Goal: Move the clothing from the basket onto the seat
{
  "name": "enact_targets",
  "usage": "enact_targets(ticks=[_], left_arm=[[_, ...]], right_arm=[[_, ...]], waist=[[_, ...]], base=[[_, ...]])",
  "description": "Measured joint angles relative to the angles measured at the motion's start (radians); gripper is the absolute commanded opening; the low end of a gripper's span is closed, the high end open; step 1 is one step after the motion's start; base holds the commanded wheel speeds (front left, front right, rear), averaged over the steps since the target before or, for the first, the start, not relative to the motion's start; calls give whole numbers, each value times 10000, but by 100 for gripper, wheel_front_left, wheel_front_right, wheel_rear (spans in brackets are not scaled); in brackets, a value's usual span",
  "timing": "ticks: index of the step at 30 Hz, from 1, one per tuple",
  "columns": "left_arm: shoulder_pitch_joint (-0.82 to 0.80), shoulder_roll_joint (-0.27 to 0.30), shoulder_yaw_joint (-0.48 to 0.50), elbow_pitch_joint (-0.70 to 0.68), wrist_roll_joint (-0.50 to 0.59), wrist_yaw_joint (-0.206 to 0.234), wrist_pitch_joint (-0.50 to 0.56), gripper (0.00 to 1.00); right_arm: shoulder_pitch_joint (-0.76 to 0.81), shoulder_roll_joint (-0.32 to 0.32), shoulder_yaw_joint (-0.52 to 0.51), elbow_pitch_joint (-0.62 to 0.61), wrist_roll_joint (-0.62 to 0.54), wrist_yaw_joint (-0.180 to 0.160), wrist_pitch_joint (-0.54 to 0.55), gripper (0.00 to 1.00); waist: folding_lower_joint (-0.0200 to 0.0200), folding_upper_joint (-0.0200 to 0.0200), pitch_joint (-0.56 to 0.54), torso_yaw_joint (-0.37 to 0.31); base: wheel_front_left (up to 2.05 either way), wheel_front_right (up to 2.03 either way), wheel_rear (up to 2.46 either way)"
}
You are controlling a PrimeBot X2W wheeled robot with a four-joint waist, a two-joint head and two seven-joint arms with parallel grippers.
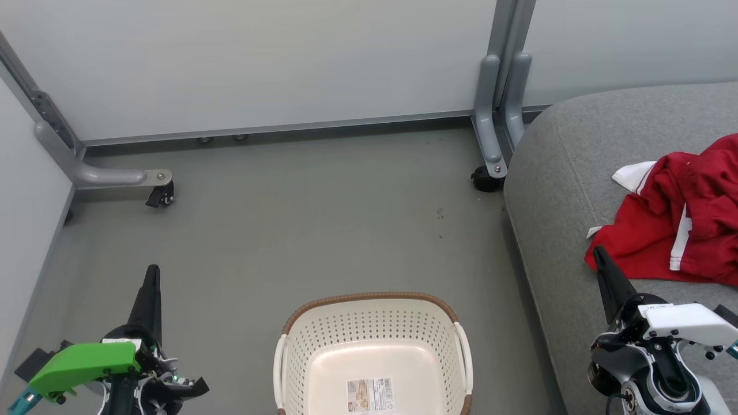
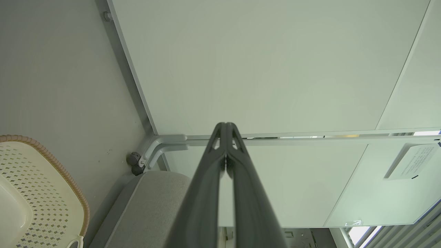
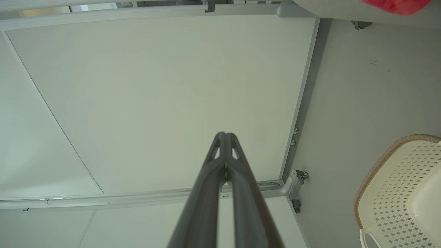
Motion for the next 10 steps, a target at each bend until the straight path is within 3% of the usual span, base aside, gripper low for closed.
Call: enact_targets(ticks=[10], left_arm=[[-1,0,0,0,-2,0,0,0]], right_arm=[[0,19,-40,2,-12,0,29,0]], waist=[[0,0,0,0]], base=[[0,0,0]])
